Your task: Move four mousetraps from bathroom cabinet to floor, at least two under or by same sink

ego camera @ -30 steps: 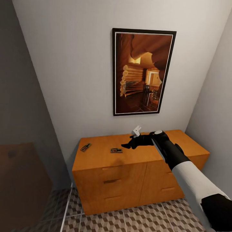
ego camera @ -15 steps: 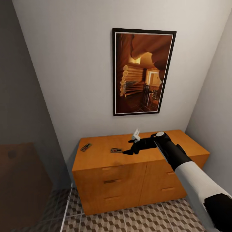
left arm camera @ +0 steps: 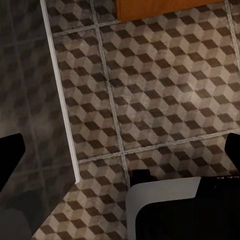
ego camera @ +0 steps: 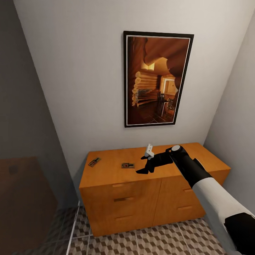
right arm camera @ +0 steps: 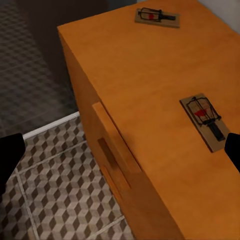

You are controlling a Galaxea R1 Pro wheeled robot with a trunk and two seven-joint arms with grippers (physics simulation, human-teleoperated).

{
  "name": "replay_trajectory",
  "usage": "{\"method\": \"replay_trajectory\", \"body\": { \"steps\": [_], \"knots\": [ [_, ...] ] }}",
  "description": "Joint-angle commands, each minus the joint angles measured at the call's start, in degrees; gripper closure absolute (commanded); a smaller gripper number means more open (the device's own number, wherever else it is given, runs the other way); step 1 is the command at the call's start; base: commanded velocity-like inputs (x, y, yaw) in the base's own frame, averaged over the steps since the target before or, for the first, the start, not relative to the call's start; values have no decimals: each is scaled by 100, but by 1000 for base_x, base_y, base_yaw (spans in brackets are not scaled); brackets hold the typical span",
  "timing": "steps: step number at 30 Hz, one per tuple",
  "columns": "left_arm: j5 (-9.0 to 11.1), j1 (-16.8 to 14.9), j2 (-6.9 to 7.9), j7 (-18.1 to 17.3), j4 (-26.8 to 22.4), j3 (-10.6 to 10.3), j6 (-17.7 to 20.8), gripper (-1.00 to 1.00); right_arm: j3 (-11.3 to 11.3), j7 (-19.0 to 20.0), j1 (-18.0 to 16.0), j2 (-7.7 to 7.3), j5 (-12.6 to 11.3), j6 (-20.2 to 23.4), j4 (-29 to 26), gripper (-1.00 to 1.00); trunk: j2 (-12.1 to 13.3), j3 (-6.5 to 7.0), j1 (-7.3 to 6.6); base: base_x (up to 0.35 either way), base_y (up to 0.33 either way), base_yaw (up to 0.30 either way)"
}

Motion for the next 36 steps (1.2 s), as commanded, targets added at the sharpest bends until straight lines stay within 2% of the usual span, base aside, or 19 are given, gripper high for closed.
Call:
{"method": "replay_trajectory", "body": {
  "steps": [1,5,13,31,36],
  "knots": [
    [0,1,0,0,0,0,0,-100,0,4,0,-2,1,-4,0,-100,0,0,0,0,0,0],
    [0,2,0,0,1,0,4,-100,0,74,0,-5,5,-13,1,-100,0,0,0,0,0,0],
    [0,2,0,0,1,0,8,-100,-9,588,0,0,7,-18,-6,-100,0,0,0,0,0,0],
    [0,2,6,0,1,0,23,-100,-2,699,0,-7,20,-7,298,-100,0,0,0,0,0,0],
    [0,2,2,0,1,0,26,-100,7,875,0,-10,134,-1,323,-100,0,0,0,0,0,0]
  ]
}}
